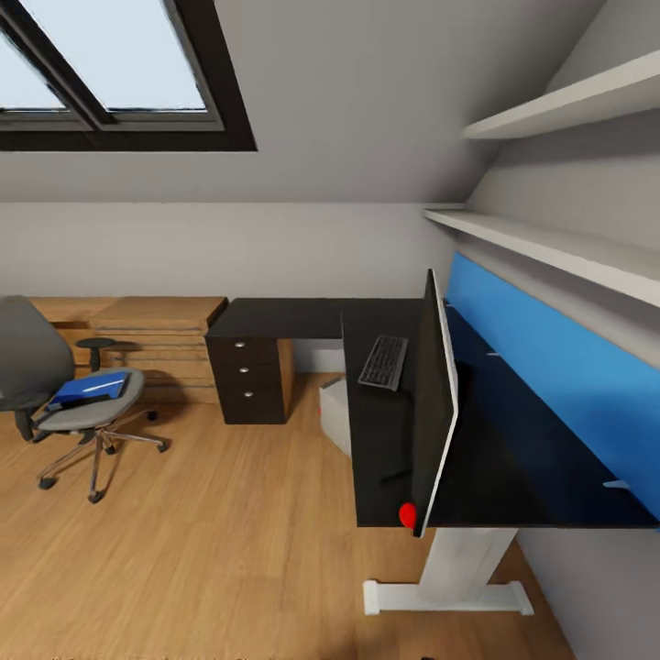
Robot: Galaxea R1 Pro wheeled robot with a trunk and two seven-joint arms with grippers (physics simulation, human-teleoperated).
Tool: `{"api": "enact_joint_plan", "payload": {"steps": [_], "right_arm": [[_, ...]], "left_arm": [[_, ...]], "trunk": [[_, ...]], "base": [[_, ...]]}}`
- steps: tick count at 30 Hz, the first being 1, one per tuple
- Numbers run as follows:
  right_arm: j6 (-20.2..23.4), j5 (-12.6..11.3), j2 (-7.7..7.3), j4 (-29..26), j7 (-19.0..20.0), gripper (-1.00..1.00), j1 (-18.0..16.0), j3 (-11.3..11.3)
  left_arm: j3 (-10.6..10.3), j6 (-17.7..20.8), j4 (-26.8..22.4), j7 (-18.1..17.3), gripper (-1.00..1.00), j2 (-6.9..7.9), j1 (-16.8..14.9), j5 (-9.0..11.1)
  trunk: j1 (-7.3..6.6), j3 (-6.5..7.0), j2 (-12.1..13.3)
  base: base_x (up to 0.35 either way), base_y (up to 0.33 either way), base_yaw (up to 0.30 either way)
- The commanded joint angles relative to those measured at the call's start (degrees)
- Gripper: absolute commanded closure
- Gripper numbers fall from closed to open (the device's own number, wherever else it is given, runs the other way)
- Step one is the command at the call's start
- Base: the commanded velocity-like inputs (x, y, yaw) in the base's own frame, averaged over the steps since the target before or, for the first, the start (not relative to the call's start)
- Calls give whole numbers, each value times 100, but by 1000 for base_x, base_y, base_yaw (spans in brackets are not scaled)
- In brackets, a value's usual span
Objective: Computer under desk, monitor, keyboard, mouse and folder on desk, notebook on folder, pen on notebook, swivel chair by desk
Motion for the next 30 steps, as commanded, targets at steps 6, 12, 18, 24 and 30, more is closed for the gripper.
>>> {"api": "enact_joint_plan", "payload": {"steps": [6,12,18,24,30], "right_arm": [[-32,-59,1,16,2,100,0,49],[-32,-64,9,87,2,100,0,218],[-39,-57,10,96,2,100,0,240],[-38,-59,10,97,2,100,0,241],[-39,-63,10,97,2,100,0,241]], "left_arm": [[-9,-23,7,9,-100,1,-4,23],[-8,-19,7,9,-100,1,-4,26],[-14,-19,7,23,-100,1,-4,22],[-9,-25,7,26,-100,-6,-4,20],[-12,-26,7,27,-100,0,-4,20]], "trunk": [[1,-11,-5],[1,-11,-5],[1,-11,-5],[1,-11,-5],[1,-11,-5]], "base": [[0,302,25],[55,302,2],[189,208,185],[41,34,268],[141,4,275]]}}
